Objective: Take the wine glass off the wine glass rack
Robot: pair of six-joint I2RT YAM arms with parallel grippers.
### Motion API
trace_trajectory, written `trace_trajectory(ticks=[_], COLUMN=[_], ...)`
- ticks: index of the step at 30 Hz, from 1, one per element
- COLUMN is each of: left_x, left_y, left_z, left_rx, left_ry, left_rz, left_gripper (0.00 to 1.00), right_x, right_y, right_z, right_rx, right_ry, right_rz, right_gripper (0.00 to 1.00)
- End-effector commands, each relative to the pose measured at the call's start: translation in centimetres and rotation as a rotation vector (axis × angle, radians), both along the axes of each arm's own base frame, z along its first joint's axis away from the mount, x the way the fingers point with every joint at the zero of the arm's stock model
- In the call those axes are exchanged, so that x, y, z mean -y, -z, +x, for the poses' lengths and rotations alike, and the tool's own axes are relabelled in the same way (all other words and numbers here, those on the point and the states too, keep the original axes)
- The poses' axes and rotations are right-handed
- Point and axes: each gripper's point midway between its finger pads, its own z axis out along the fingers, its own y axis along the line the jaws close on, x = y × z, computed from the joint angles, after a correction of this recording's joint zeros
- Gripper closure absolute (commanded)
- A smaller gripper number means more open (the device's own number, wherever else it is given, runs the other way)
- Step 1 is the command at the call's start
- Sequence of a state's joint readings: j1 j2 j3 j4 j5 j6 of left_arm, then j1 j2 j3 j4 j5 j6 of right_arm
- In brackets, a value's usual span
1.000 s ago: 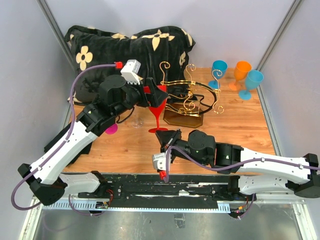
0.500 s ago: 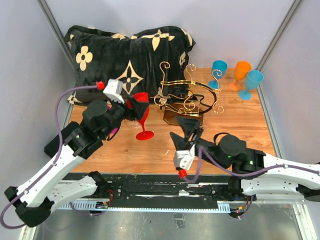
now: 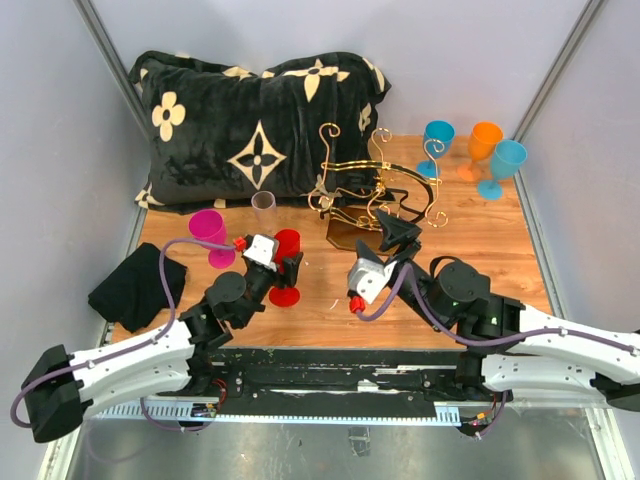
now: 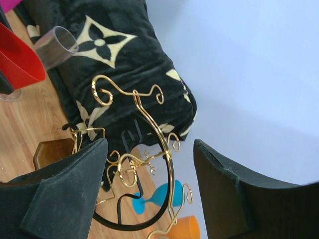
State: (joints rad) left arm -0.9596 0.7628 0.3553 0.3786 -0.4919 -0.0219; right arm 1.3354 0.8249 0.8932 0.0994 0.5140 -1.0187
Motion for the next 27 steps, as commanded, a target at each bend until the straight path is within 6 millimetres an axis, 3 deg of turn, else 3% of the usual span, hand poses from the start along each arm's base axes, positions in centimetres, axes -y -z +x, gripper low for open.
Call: trace_trajectory(ticks=[1,6,14,23,27], left_x=[-2.5,-4.8,-5.8,-3.8,-3.2], left_y=[-5.0,-4.7,-3.1,-0.3,0.6], left_z=[2.2,2.2,2.4,3.4,3.6], left_rx=[0.217,0.323,0.341,0.282,0.263], left_ry=[-0.216,-0.325,-0.402,-0.384,-0.372], left_rz=[-0.107,-0.158,-0.209,-0.19,-0.181], left_gripper=[0.54,0.52,0.46,0.4,0.31], right_x=[2.2,2.9,3.5,5.3,6.0], right_y=[-1.7,-1.5,-1.6,-1.3,-1.5], right_z=[0.8,1.1,1.7,2.1,2.0], right_rx=[-0.063,-0.077,-0.087,-0.101,-0.099], right_ry=[0.055,0.077,0.091,0.138,0.147], right_rz=[0.18,0.192,0.201,0.228,0.24], right_gripper=[0.3,0.3,0.31,0.31,0.32])
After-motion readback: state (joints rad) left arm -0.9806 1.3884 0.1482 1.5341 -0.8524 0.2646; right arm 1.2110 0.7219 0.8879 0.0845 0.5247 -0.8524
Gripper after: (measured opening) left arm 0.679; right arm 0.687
